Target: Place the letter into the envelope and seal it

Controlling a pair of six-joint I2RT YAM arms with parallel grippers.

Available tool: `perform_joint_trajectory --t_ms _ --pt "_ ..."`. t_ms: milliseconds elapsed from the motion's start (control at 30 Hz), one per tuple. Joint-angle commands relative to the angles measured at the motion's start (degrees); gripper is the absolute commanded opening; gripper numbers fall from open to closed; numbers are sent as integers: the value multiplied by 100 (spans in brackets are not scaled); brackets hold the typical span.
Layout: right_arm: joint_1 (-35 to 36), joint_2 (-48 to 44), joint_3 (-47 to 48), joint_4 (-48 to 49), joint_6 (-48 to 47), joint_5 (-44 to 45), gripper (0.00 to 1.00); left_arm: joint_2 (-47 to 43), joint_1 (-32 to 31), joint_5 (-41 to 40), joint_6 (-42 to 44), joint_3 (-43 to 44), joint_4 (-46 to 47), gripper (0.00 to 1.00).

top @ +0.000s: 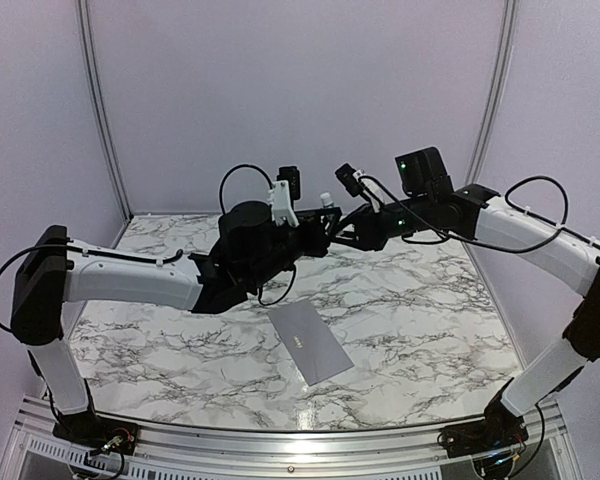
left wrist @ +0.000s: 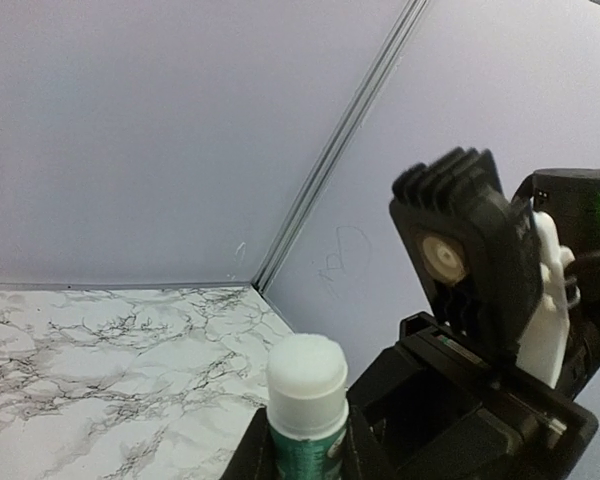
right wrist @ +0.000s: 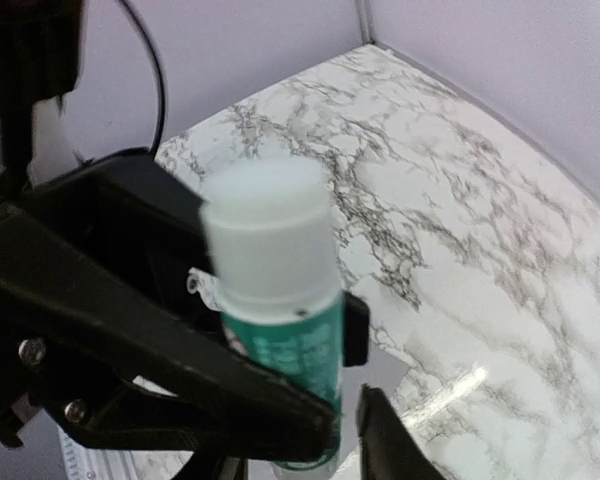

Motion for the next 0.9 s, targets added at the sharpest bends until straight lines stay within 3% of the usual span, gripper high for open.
perform_joint_trajectory --t_ms 0,100,200,300,433,867 --pt "-318 -404 162 -90 -549 -870 42 -220 -52 352 381 120 50 0" --pt "-800 -602 53 -335 -1020 -1771 52 -481 59 1723 661 -30 55 0" --pt "-1028 -547 52 -814 -1637 -2818 52 -663 154 2848 767 -153 69 0" --pt "-1027 -345 48 -1336 -2256 -3689 50 -781 174 3315 818 -250 120 0" --pt "-928 -54 104 -1541 -2448 -4228 46 -799 174 3689 704 -274 328 0" --pt "-445 -141 214 -1530 -2455 -4596 40 -635 204 3816 293 -303 780 0"
